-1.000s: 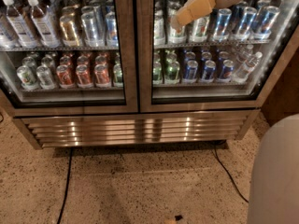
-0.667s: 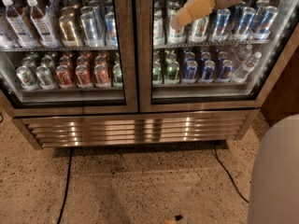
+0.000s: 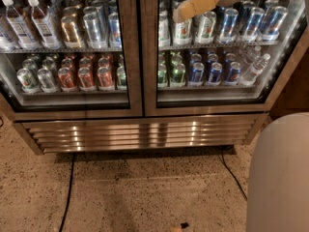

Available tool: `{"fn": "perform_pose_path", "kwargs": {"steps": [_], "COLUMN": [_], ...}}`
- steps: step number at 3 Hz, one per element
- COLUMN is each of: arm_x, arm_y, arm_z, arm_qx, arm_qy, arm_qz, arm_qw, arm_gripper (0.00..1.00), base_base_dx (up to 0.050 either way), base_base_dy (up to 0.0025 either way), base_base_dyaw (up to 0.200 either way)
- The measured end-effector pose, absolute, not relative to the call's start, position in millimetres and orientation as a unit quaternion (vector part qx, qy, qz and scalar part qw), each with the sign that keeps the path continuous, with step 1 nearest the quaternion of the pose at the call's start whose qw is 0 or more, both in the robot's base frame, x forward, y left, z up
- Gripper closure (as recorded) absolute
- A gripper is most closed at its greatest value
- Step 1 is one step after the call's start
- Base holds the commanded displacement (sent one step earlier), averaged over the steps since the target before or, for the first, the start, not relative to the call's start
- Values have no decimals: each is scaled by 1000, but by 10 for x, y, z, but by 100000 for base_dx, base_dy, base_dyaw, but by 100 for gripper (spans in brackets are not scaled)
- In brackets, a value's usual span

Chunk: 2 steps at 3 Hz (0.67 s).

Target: Open right fridge door

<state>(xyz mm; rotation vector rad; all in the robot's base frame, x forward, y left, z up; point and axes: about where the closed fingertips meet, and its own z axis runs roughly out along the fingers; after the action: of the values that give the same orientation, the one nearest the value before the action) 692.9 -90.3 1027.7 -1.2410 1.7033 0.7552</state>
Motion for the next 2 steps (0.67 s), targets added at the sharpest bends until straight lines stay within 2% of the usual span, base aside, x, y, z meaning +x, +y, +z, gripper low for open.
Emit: {"fn": "perform_pose_path", "kwargs": {"steps": [1, 2], "arm_x": [7168, 7182], "arm_y": [-477, -464], "arm_z": [10285, 10265], "arm_qx": [-498, -496], "arm_qy": [662, 662], "arm_qz": [340, 342], "arm_qw": [446, 445], "arm_gripper": [0, 0], "base_base_dx": [0, 0], "base_base_dy": [0, 0], "base_base_dyaw": [0, 0]}}
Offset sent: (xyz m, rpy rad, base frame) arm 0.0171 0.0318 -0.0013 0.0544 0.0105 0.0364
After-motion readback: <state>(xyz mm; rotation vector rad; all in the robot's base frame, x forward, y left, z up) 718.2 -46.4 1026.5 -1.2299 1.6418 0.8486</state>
